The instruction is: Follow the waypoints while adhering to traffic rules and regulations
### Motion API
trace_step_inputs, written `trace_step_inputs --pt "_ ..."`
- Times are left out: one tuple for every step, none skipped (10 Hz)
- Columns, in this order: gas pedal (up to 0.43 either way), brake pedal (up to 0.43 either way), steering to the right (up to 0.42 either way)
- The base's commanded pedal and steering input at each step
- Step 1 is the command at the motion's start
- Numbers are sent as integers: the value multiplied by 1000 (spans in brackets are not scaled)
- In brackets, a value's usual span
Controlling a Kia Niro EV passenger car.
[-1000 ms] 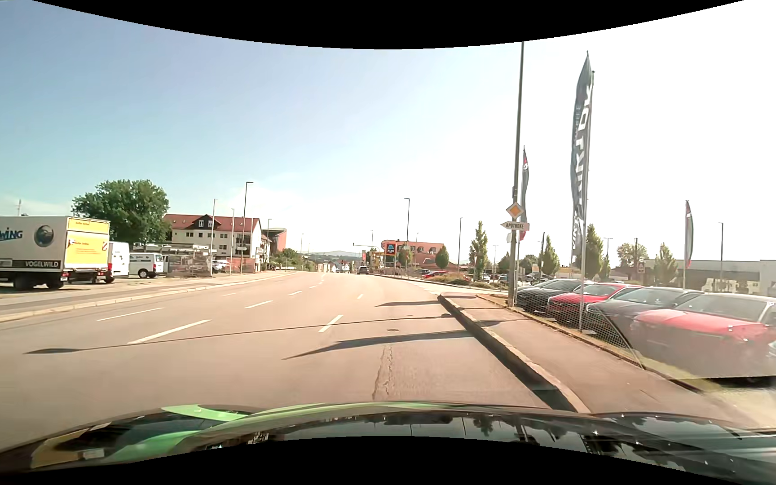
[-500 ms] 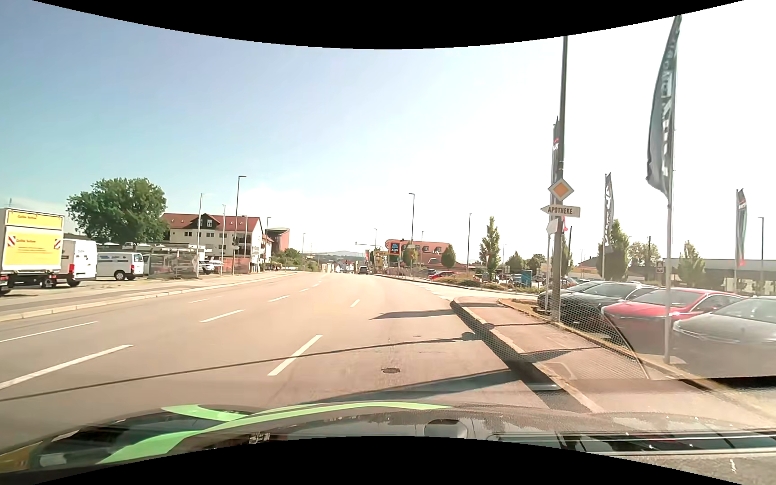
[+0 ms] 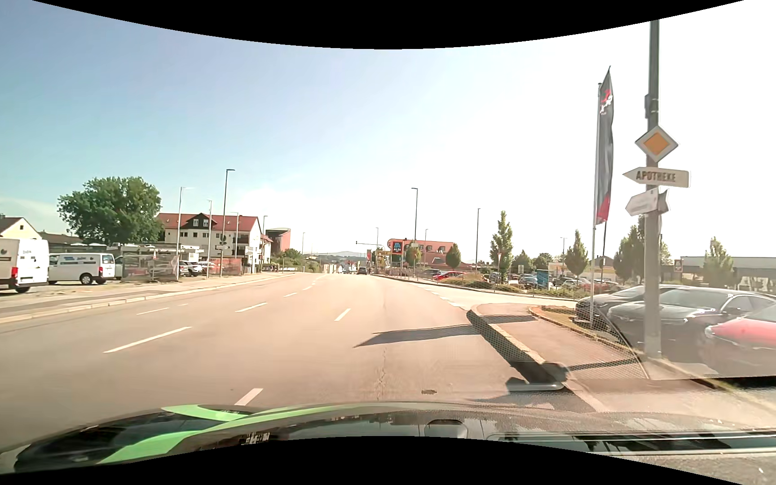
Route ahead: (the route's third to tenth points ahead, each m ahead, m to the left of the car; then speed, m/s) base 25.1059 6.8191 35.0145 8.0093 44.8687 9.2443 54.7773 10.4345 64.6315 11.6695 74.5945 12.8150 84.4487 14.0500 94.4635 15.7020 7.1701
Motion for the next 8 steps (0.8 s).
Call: trace_step_inputs --pt "169 0 -10" --pt "169 0 -9" --pt "169 0 -9" --pt "169 0 -10" --pt "169 0 -9" --pt "169 0 -9" --pt "169 0 -9" --pt "169 0 -9"
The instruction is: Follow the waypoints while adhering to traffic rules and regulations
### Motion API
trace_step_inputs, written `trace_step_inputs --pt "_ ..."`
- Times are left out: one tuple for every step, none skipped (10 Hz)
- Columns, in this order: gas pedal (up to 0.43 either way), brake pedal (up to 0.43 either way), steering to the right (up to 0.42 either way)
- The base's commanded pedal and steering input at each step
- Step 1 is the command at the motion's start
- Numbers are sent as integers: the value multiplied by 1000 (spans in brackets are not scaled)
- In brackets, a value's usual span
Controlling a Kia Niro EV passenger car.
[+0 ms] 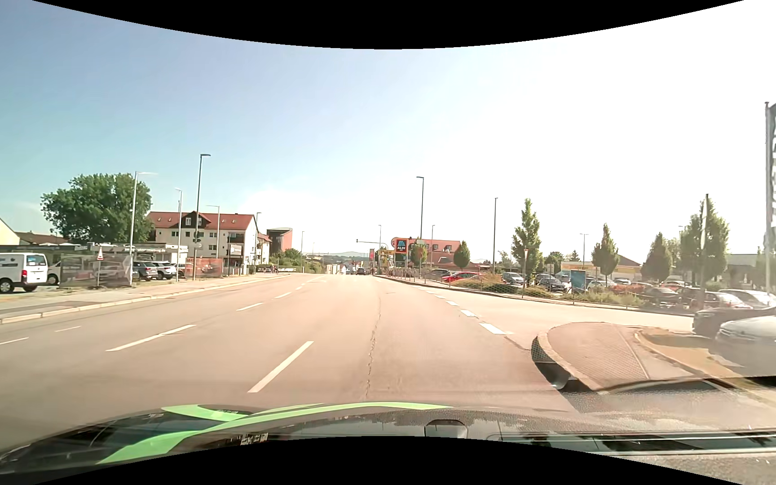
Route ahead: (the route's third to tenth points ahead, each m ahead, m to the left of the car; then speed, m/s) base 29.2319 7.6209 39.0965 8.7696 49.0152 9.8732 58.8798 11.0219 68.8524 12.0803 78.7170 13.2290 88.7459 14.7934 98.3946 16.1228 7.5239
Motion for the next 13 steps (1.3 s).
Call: trace_step_inputs --pt "169 0 -9" --pt "169 0 -11" --pt "169 0 -14" --pt "157 0 -14" --pt "157 0 -14" --pt "157 0 -15" --pt "157 0 -16" --pt "157 0 -16" --pt "150 0 -17" --pt "150 0 -20" --pt "150 0 -20" --pt "138 0 -20" --pt "118 0 -21"
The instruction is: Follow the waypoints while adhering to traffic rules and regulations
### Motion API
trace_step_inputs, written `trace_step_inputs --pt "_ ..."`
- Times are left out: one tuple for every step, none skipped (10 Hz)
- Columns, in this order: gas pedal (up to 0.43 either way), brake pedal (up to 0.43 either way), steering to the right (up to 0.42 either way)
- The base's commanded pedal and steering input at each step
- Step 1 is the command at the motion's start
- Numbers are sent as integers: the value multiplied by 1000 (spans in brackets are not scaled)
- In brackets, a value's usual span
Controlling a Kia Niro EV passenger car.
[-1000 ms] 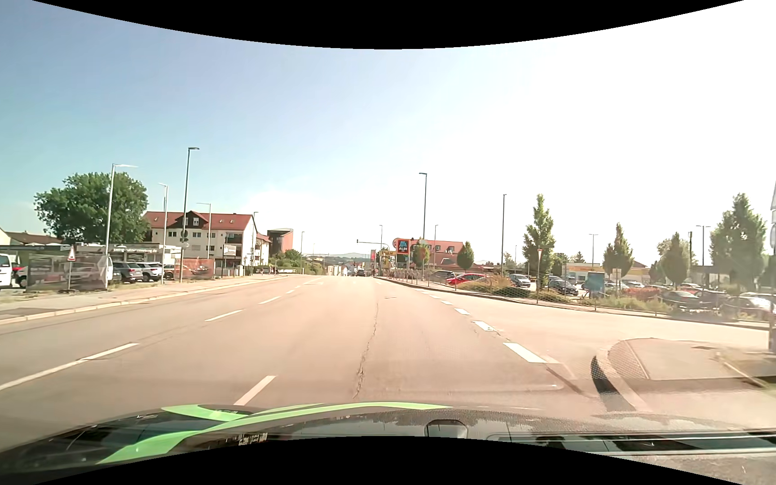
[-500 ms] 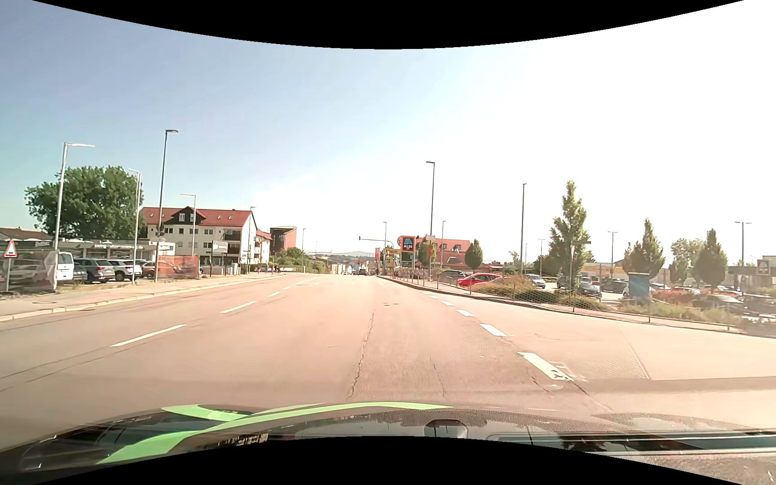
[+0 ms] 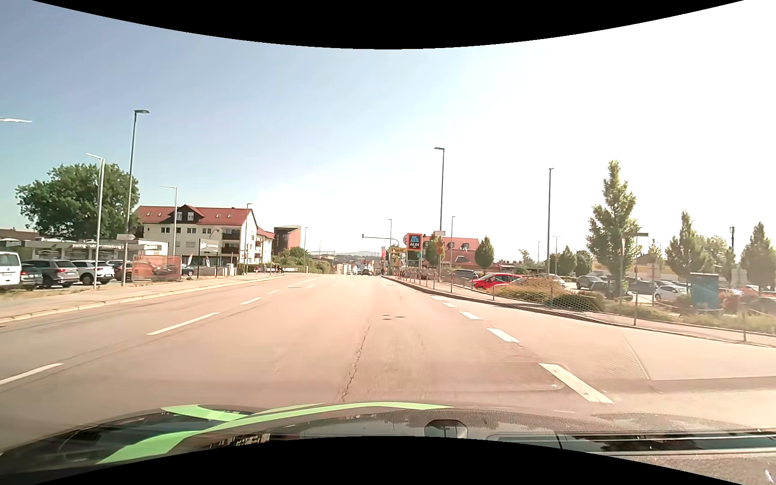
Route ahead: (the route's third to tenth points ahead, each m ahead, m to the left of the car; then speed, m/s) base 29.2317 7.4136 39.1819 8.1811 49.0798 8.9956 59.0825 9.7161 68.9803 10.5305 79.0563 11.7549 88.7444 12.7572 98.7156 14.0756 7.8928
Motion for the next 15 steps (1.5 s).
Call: trace_step_inputs --pt "79 0 -24" --pt "67 0 -25" --pt "67 0 -25" --pt "59 0 -25" --pt "59 0 -25" --pt "47 0 -25" --pt "39 0 -25" --pt "28 0 -25" --pt "28 0 -25" --pt "28 0 -25" --pt "28 0 -25" --pt "28 0 -25" --pt "28 0 -23" --pt "28 0 -21" --pt "28 0 -20"
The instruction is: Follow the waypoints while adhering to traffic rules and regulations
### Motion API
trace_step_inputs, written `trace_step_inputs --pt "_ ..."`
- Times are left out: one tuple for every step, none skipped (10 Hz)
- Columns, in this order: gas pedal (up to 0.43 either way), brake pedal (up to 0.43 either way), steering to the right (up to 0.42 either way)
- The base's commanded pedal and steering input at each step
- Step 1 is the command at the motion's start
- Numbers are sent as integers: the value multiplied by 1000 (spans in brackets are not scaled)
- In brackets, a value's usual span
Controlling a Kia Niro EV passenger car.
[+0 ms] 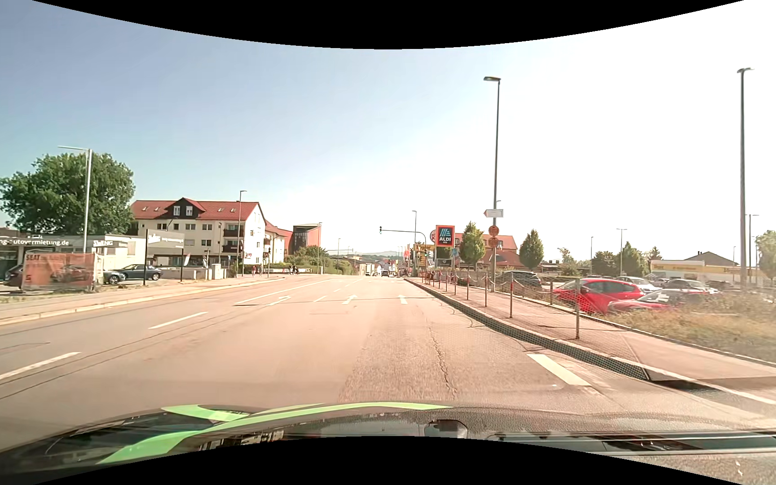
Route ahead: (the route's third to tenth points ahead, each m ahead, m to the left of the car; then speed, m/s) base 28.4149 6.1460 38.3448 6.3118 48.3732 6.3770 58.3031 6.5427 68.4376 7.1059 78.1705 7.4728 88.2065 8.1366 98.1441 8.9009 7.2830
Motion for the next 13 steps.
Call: trace_step_inputs --pt "28 0 -20" --pt "28 0 -20" --pt "39 0 -19" --pt "39 0 -19" --pt "39 0 -16" --pt "39 0 -14" --pt "39 0 -14" --pt "39 0 -13" --pt "39 0 -11" --pt "39 0 -10" --pt "47 0 -10" --pt "47 0 -10" --pt "47 0 -8"
